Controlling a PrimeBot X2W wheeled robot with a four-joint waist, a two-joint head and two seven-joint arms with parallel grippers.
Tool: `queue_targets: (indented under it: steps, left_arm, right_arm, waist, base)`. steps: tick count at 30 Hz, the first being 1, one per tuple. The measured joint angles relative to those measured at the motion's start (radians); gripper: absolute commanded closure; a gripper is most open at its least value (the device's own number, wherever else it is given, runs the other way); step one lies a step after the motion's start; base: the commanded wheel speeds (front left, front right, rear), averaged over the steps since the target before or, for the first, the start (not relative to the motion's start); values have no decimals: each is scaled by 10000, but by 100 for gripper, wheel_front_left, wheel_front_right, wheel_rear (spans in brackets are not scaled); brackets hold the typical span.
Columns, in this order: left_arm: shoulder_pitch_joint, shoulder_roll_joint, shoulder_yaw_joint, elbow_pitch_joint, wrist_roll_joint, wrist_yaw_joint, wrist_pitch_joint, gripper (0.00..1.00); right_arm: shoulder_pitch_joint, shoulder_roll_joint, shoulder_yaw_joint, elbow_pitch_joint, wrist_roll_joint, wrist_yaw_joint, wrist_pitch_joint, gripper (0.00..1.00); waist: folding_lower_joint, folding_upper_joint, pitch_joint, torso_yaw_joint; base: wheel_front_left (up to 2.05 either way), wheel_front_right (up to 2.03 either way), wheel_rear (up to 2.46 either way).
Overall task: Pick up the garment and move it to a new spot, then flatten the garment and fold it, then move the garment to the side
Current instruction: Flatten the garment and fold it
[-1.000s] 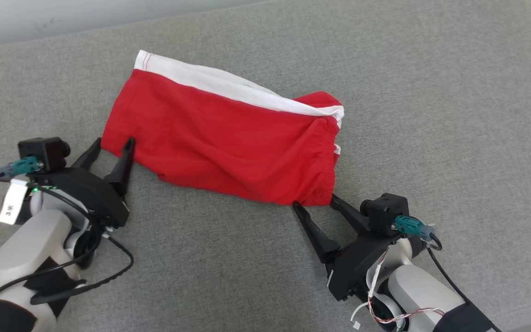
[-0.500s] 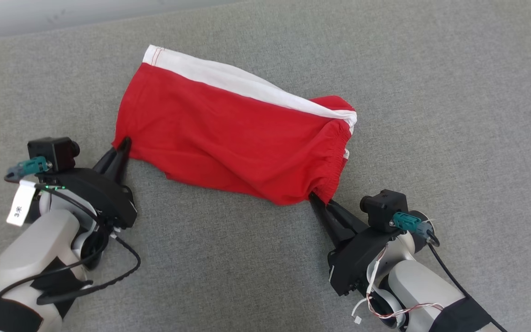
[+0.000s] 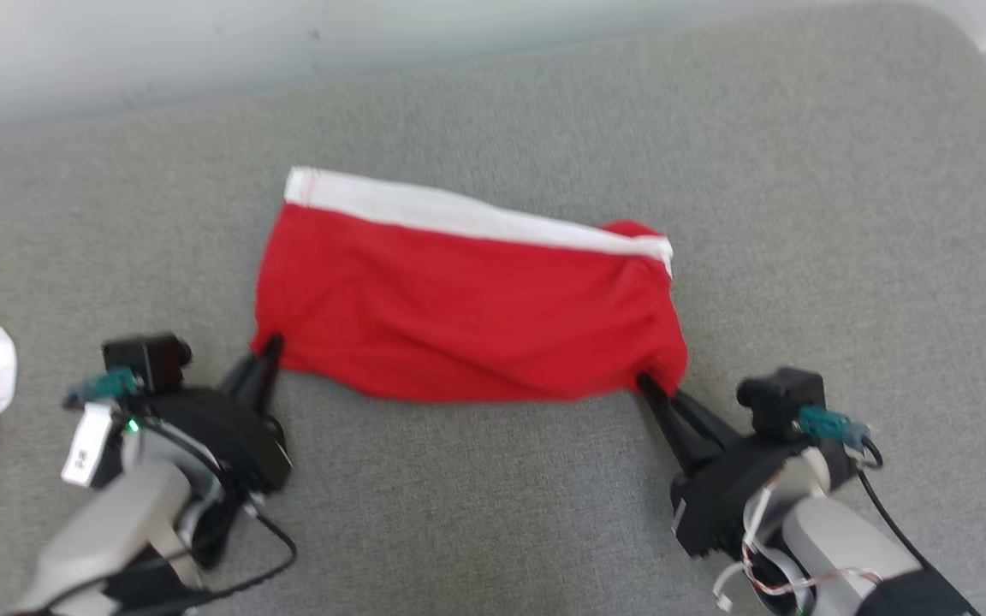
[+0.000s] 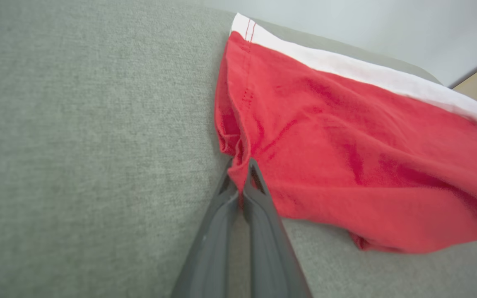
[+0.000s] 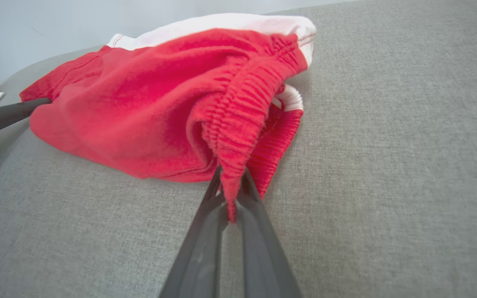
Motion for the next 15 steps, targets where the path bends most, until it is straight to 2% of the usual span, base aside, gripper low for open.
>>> queue_targets:
  steps: [4,15]
  left_arm:
    - [536,-226,-44,-65,-128,0,-86,100]
    - [1825,-727,-201,19,-104,-4,-86,100]
  right_arm:
    - [362,-188,-15,228,201,280,6,100]
    - [1361,-543,17,596,639,512,102,100]
  waist:
    - [0,0,-381,85]
    - [-1,0,-1539,829]
  base:
    - [0,0,0]
    - [0,0,0]
